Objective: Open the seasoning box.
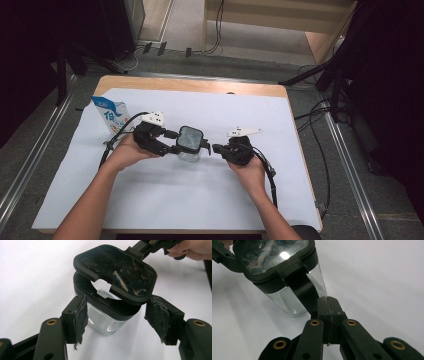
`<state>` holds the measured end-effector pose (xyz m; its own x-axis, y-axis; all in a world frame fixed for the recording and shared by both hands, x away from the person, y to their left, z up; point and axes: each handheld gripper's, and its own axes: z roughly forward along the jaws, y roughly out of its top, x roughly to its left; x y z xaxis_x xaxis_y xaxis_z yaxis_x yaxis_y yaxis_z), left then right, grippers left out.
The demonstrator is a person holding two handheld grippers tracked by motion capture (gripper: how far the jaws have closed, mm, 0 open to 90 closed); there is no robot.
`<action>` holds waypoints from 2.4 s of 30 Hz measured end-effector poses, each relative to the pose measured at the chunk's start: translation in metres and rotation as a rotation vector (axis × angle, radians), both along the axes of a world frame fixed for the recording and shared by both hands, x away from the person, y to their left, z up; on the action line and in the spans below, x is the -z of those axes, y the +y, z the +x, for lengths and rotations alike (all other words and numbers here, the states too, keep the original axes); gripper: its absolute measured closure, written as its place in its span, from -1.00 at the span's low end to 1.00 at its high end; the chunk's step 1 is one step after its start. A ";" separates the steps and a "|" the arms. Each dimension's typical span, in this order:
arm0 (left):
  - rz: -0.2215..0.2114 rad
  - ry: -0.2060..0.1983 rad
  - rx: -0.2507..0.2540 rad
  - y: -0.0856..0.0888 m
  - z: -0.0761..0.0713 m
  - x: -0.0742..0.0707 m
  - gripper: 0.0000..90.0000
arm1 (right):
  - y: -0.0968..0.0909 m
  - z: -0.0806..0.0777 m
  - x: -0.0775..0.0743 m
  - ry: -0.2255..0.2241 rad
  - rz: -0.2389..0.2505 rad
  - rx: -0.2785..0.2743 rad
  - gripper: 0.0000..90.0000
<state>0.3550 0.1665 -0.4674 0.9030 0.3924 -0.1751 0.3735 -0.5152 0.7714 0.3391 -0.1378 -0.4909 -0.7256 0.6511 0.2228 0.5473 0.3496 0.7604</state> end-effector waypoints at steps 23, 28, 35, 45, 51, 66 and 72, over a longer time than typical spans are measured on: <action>-0.018 0.022 0.078 -0.002 -0.006 -0.019 0.55 | 0.003 -0.002 0.000 0.010 0.005 -0.014 1.00; -0.019 0.019 0.090 -0.005 -0.009 -0.024 0.69 | 0.003 -0.002 0.000 0.011 0.007 -0.015 1.00; -0.016 0.010 0.091 -0.010 -0.011 -0.028 0.89 | 0.003 -0.003 0.000 0.010 0.009 -0.014 1.00; -0.034 0.030 0.077 -0.025 -0.013 -0.033 0.94 | 0.003 -0.004 0.000 0.017 0.018 -0.010 1.00; -0.038 0.027 0.078 -0.035 -0.015 -0.036 0.94 | 0.003 -0.006 0.001 0.019 0.020 -0.007 1.00; -0.051 0.041 0.061 -0.054 -0.013 -0.033 0.99 | 0.003 -0.011 0.005 0.011 0.023 0.011 1.00; -0.048 0.042 0.064 -0.063 -0.013 -0.031 0.99 | 0.003 -0.012 0.006 0.010 0.028 0.017 1.00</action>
